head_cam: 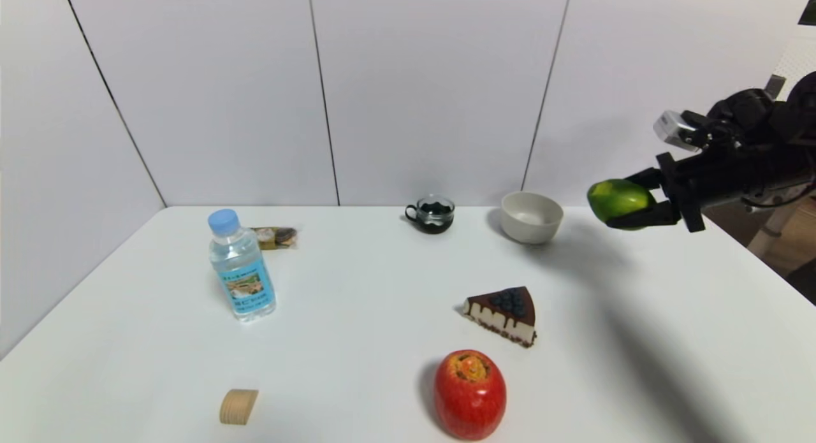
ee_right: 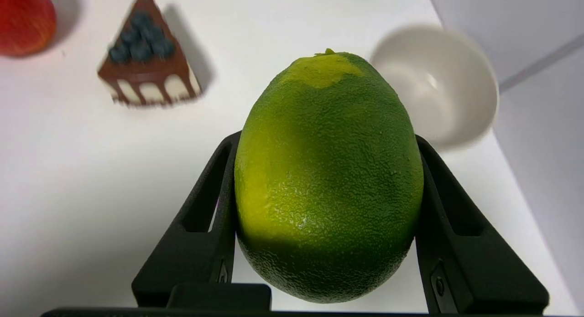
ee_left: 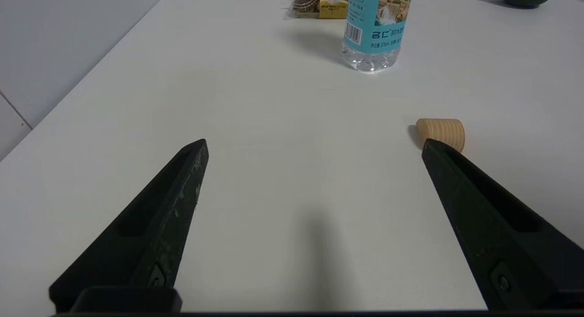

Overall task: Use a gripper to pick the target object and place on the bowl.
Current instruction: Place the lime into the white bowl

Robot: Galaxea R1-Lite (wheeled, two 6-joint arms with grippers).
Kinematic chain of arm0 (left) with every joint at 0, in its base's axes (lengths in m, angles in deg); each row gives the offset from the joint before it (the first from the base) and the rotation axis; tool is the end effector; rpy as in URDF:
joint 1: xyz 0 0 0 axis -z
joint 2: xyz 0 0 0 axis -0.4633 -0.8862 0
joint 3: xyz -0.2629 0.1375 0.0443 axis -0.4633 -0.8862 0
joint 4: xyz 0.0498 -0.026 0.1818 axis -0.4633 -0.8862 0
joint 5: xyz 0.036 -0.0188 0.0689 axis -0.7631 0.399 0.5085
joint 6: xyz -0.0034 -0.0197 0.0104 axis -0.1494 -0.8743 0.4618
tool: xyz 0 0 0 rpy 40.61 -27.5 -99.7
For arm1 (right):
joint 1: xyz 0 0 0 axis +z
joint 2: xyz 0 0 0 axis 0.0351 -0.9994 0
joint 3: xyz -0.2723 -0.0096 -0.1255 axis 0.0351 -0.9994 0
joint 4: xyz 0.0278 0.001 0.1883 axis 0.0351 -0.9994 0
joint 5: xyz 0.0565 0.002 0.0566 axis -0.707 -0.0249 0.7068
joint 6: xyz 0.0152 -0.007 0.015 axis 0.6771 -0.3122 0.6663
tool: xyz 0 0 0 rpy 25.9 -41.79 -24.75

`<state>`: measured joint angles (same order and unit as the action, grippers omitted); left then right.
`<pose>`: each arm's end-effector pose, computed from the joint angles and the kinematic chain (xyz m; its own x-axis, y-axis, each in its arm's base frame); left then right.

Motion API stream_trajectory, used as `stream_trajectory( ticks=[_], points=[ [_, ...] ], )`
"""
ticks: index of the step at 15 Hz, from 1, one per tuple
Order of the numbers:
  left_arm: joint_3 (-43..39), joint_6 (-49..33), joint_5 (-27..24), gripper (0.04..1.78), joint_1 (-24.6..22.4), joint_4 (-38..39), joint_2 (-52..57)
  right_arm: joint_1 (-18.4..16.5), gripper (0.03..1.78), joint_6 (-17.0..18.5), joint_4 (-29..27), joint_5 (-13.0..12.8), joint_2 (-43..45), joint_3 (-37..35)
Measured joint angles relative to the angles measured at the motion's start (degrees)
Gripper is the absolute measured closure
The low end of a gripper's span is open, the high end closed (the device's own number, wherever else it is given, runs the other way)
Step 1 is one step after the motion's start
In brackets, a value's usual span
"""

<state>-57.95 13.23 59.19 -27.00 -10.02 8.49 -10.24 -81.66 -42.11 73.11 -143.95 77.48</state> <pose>-0.0228 0.0010 0.0755 0.9998 0.0177 -0.0008 -0.0178 0.9996 -0.0207 0.3706 -0.0353 0.2279 0.3773 0.7576 -0.5327 -0.9259 0.2962 -0.2345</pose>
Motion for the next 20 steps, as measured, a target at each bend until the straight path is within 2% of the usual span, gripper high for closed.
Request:
stream_trajectory(
  ticks=[2,5,6,7,8,9,12,18,20],
  points=[
    [0.0,0.0,0.0,0.13,0.0,0.0,0.0,3.4,0.77,3.7,6.6,-0.2,-0.5,0.1],
    [0.0,0.0,0.0,0.13,0.0,0.0,0.0,7.2,0.77,12.8,21.1,-1.5,-3.0,0.2],
    [0.0,0.0,0.0,0.13,0.0,0.0,0.0,8.3,0.77,16.3,26.5,-3.6,-4.1,0.2],
    [0.0,0.0,0.0,0.13,0.0,0.0,0.0,9.2,0.77,20.0,31.4,-7.0,-5.2,0.2],
    [0.0,0.0,0.0,0.13,0.0,0.0,0.0,10.0,0.77,22.7,34.6,-10.0,-6.3,0.2],
    [0.0,0.0,0.0,0.13,0.0,0.0,0.0,10.3,0.77,24.0,36.7,-12.0,-7.3,0.3],
    [0.0,0.0,0.0,0.13,0.0,0.0,0.0,10.6,0.77,24.6,39.7,-14.4,-9.3,0.4],
    [0.0,0.0,0.0,0.13,0.0,0.0,0.0,10.0,0.77,24.1,39.5,-14.8,-10.8,0.2],
    [0.0,0.0,0.0,0.13,0.0,0.0,0.0,9.7,0.63,23.6,39.7,-14.8,-11.6,0.2]
  ],
)
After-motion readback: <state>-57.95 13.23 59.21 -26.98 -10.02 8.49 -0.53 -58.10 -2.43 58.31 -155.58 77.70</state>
